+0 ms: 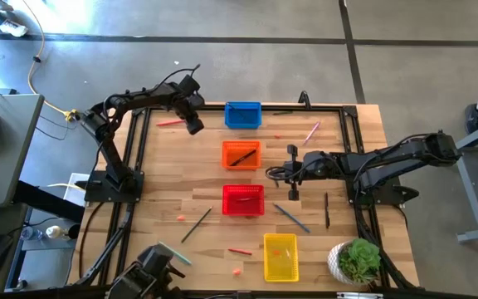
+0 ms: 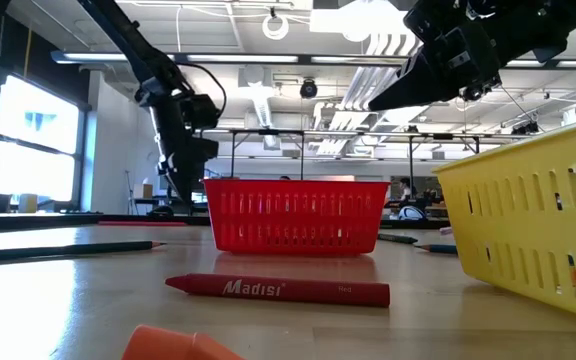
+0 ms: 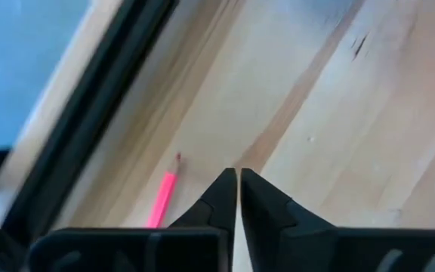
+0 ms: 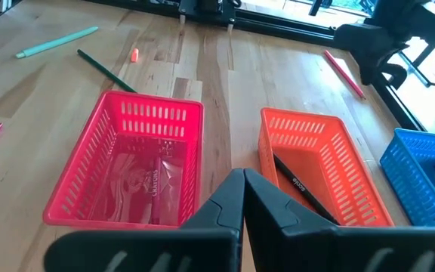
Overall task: Sort crayons/erasers/pens/pencils in bins
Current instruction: Put the pink pencil into the blue bin
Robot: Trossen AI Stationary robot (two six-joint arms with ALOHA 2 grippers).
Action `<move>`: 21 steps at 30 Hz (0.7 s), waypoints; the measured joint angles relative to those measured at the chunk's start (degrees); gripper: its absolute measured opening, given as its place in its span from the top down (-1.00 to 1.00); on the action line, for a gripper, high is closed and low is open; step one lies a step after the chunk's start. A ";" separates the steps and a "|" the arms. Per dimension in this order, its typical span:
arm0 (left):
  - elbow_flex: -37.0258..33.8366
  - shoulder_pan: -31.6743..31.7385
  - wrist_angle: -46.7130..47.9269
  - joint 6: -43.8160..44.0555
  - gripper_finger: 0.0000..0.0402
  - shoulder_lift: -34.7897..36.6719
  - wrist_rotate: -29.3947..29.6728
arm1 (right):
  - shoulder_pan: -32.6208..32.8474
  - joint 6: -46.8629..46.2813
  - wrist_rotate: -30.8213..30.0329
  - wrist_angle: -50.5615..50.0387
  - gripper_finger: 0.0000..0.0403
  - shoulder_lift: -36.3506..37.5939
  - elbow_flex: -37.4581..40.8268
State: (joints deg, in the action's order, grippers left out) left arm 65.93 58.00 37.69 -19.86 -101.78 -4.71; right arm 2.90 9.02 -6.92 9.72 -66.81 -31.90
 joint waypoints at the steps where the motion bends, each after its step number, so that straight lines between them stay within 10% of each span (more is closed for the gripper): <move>1: 0.00 0.00 0.76 0.79 0.88 0.00 0.30 | 0.00 -0.05 0.00 0.00 1.00 0.00 0.00; 12: 0.00 -1.82 4.96 1.27 0.38 0.00 7.72 | 0.00 -0.09 0.00 0.04 1.00 0.00 0.00; 21: 0.04 -3.41 0.83 -13.58 0.39 -0.14 15.02 | 0.00 -0.13 0.02 0.09 1.00 0.00 0.00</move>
State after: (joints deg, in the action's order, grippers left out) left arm 65.98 54.59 38.52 -33.43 -101.91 10.31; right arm 2.90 8.88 -6.90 9.81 -66.81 -31.90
